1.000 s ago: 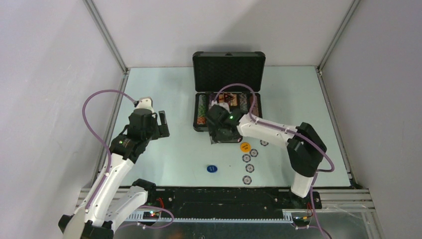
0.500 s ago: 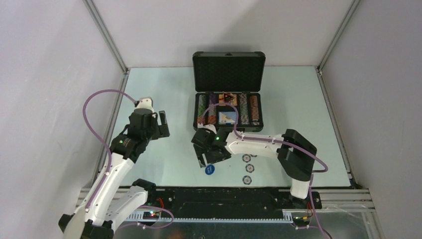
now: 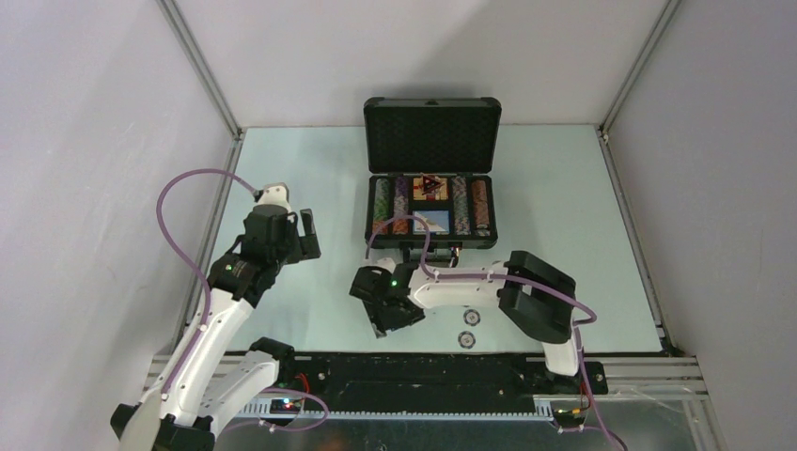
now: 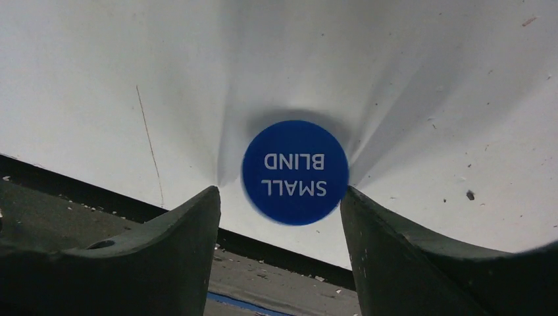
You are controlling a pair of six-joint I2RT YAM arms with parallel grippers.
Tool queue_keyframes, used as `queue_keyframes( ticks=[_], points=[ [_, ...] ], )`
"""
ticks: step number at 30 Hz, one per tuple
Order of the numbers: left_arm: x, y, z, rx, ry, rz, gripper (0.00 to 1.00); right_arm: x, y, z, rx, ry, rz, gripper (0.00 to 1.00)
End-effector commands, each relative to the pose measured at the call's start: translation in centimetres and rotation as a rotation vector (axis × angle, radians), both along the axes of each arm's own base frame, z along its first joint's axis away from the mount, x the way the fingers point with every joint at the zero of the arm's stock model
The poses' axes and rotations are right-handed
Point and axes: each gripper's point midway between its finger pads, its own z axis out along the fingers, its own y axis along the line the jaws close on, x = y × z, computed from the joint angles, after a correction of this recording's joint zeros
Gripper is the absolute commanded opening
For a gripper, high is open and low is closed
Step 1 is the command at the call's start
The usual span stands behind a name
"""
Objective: Pack up texas hold em set
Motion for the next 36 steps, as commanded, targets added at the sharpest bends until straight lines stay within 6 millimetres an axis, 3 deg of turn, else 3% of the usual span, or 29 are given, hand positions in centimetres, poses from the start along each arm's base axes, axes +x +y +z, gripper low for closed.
queue_keyframes(
  ticks=[1,7,11,18,29,32,36],
  points=[
    [0.5,0.0,0.5,-0.004,-0.028,-0.007,0.90,-0.3,-0.2,-0.6,-0.038,-0.015,-0.025,0.70],
    [0.5,0.0,0.4,-0.003,-0.025,-0.007,0.90,1.2,0.2,-0.5,-0.018,-0.059,-0.053,0.77],
    [0.5,0.0,0.4,-0.003,-0.025,-0.007,0.90,2.5,0.1,-0.5,-0.008,-0.068,-0.076,0.76],
    [0.5,0.0,0.5,-0.003,-0.027,-0.006,0.90,2.7,0.5,-0.9,-0.027,-0.065,-0.055,0.60],
    [0.5,-0.1,0.5,-0.005,-0.028,-0.008,0.90,3.1,0.5,-0.6,-0.037,-0.079,-0.056,0.52],
    [0.5,-0.1,0.5,-0.005,-0.028,-0.009,0.90,3.5,0.2,0.2,-0.033,-0.091,-0.063,0.54],
    [0.5,-0.1,0.5,-0.005,-0.029,-0.008,0.90,3.4,0.1,0.9,-0.020,-0.078,-0.052,0.71]
  ],
)
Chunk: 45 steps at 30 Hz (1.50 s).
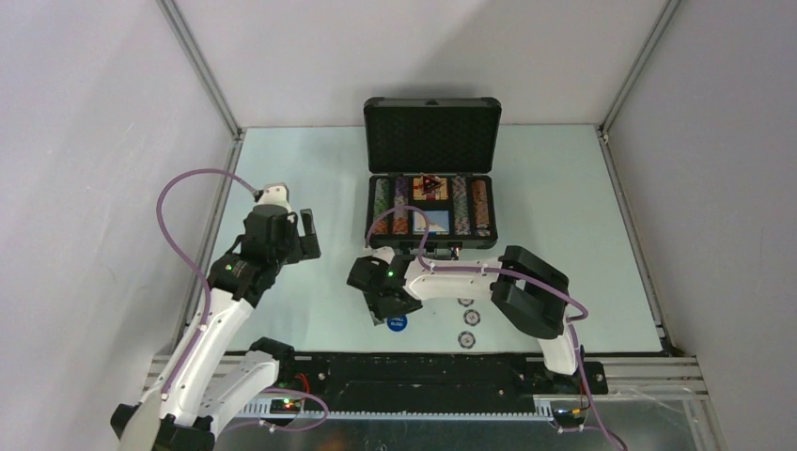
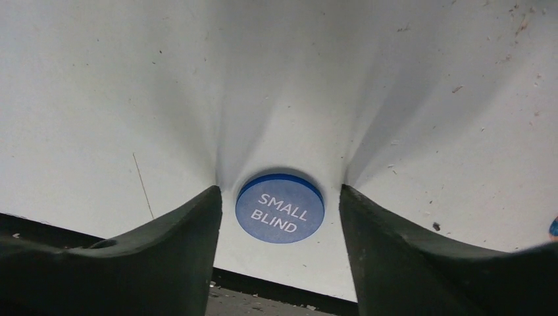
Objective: Pack up texas hold em set
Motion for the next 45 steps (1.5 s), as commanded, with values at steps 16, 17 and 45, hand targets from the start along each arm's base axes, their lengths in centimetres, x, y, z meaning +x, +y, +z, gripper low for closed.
queue_keyframes(
  ticks=[16,17,45],
  points=[
    [0.5,-0.1,0.4,-0.005,-0.026,-0.011,0.90,-2.0,-0.6,0.0,-0.037,0.048,0.030,0.65],
    [0.5,-0.1,0.4,-0.006,-0.026,-0.010,0.90,-2.1,-0.5,0.0,-0.036,0.052,0.033,0.65],
    [0.5,0.0,0.5,-0.004,-0.030,-0.007,0.90,4.8,-1.5,5.6,0.059,-0.098,-0.035,0.52]
  ],
)
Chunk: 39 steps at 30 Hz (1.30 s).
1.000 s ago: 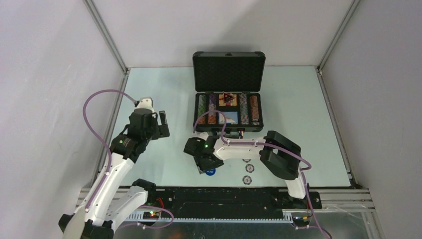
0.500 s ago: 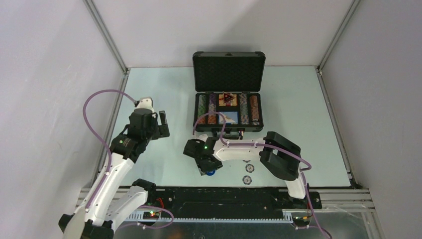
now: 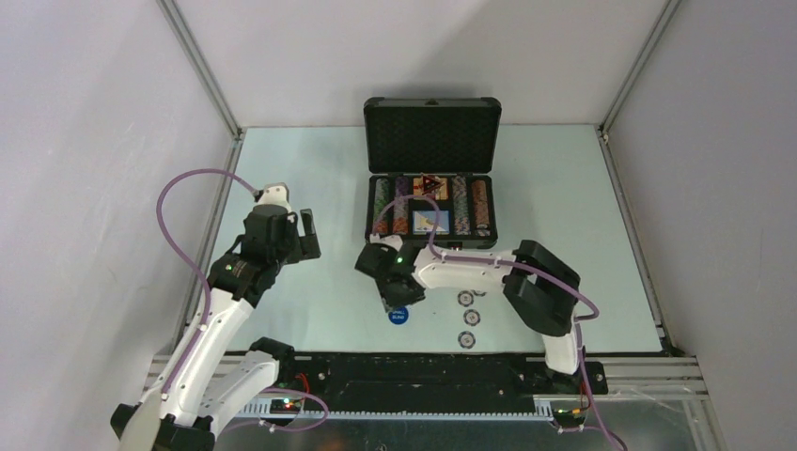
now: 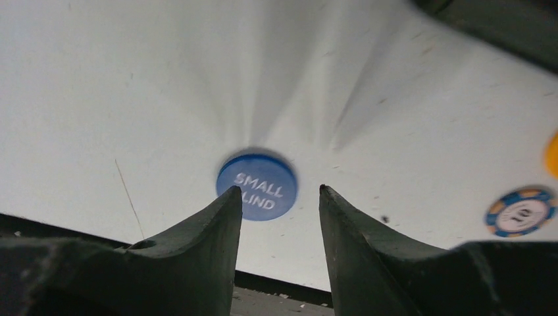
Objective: Pack up texas hold em set
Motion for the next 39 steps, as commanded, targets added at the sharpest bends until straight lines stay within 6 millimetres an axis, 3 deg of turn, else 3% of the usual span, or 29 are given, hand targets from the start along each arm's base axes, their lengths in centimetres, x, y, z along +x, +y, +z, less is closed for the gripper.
queue_keyframes(
  ticks=[1,5,7,9,13,24,30,39],
  points=[
    [0.5,0.0,0.5,-0.004,-0.031,-0.007,0.90,4.0,-0.3,4.9,0.073,-0.117,-0.029,0.52],
    [0.5,0.0,0.5,-0.005,-0.031,-0.007,0.90,6.5,-1.6,6.1,0.082,-0.132,-0.069,0.54],
    [0.5,-0.1,0.5,-0.005,-0.030,-0.008,0.90,6.5,-1.7,6.2,0.083,-0.113,-0.060,0.62],
    [0.5,0.0,0.5,-0.005,-0.030,-0.007,0.90,5.9,-1.6,5.8,0.076,-0.087,-0.045,0.73],
    [0.5,0.0,0.6,-0.004,-0.033,-0.005,0.90,3.6,-0.7,3.9,0.062,-0.020,-0.010,0.81],
    [0.5,0.0,0.5,-0.004,-0.028,-0.007,0.90,0.6,1.9,-1.2,0.091,-0.051,-0.037,0.82],
    [0.5,0.0,0.5,-0.003,-0.028,-0.006,0.90,0.4,0.7,-2.5,0.005,-0.119,-0.072,0.82],
    [0.5,0.0,0.4,-0.004,-0.025,-0.007,0.90,-1.8,0.0,-4.4,-0.038,-0.101,-0.074,0.75]
  ],
)
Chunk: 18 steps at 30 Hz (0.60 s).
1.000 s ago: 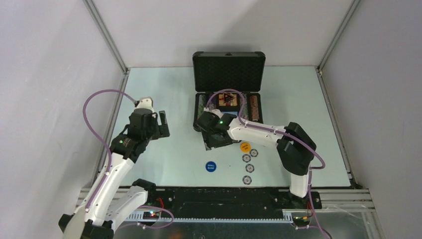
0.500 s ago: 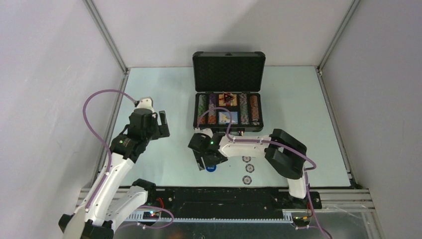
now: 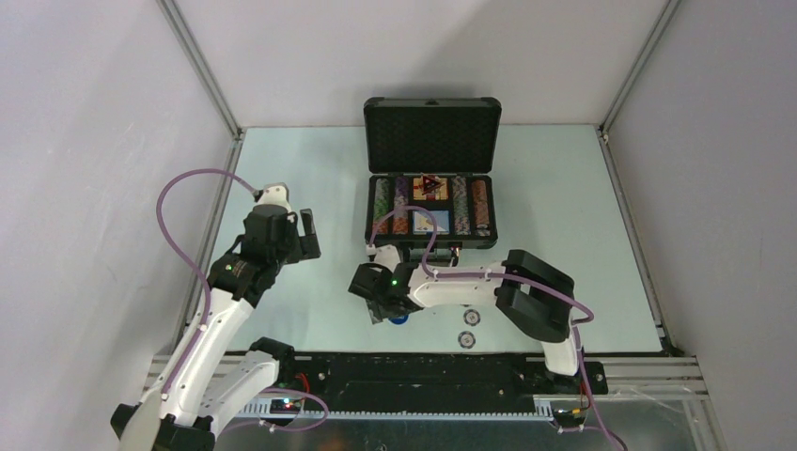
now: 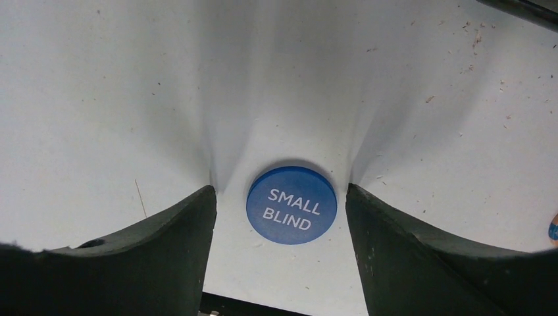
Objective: Pack up texas hold em set
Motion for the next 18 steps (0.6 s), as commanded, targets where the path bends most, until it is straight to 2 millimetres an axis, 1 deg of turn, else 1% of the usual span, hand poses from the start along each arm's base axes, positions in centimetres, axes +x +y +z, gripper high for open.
queue_keyframes(
  ticks=[1,7,18],
  points=[
    [0.5,-0.1,0.4,-0.004,-0.026,-0.008,0.90,-1.6,-1.6,-3.1,-0.075,0.033,-0.024,0.74],
    [0.5,-0.1,0.4,-0.006,-0.026,-0.011,0.90,-2.5,-2.0,-3.3,-0.083,0.046,-0.034,0.70],
    [0.5,-0.1,0.5,-0.006,-0.027,-0.012,0.90,-2.8,-3.6,-2.8,-0.121,0.037,-0.047,0.72]
  ],
)
